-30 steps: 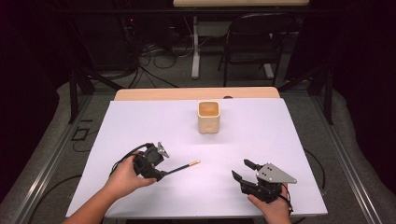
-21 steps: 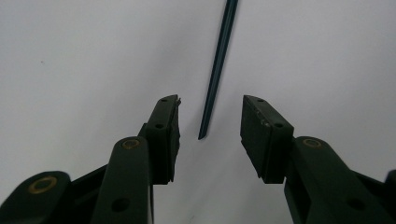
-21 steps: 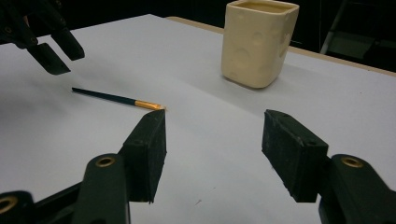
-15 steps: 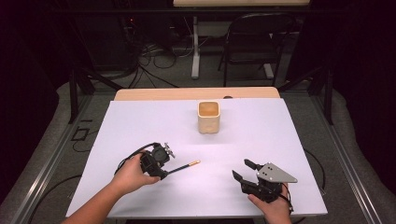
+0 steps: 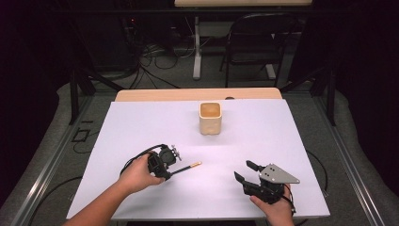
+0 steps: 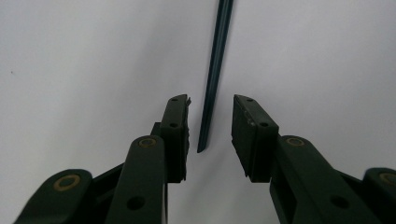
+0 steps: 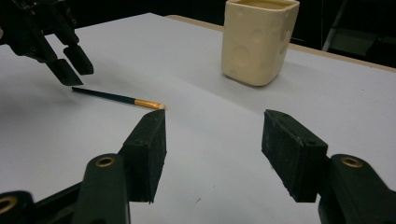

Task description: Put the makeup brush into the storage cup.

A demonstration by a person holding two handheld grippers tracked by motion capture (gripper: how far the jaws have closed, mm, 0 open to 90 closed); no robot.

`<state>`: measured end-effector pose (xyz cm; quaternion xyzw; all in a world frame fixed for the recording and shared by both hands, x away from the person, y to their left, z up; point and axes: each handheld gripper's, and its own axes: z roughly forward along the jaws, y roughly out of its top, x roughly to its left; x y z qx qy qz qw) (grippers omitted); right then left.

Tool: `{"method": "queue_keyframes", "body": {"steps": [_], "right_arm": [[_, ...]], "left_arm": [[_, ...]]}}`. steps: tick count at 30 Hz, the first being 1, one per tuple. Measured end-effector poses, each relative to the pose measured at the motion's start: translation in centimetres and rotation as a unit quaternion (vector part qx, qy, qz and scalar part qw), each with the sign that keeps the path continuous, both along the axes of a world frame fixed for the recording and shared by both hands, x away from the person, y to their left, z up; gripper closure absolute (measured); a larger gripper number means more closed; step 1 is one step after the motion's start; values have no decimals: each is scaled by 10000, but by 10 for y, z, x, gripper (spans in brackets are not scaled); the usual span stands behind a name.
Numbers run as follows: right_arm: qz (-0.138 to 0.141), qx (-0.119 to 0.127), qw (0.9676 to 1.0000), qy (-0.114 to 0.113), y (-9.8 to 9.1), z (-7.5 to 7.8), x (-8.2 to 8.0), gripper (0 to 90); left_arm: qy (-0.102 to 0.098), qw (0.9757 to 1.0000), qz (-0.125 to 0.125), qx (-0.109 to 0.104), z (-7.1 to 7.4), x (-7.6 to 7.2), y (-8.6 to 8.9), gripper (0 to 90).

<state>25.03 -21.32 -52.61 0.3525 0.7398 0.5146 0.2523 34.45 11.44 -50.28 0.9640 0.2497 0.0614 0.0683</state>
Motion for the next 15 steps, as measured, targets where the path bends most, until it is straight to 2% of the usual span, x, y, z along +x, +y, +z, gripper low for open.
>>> {"method": "queue_keyframes", "body": {"steps": [3, 6, 11, 12, 15], "right_arm": [[-5, 19, 10000, -20, 0, 0, 0, 401], [7, 36, 10000, -26, 0, -1, 1, 401], [13, 33, 10000, -9, 0, -1, 1, 401], [14, 34, 10000, -12, 0, -1, 1, 401], [22, 26, 10000, 2, -1, 0, 1, 401]], "left_arm": [[56, 10000, -9, -27, 1, 2, -6, 669], [24, 9998, -103, 158, 0, 5, -12, 673], [67, 9998, -127, 115, 1, 9, -23, 683], [132, 9997, -157, 167, 1, 11, -25, 687], [146, 9993, -244, 256, -2, 12, -31, 689]]}}
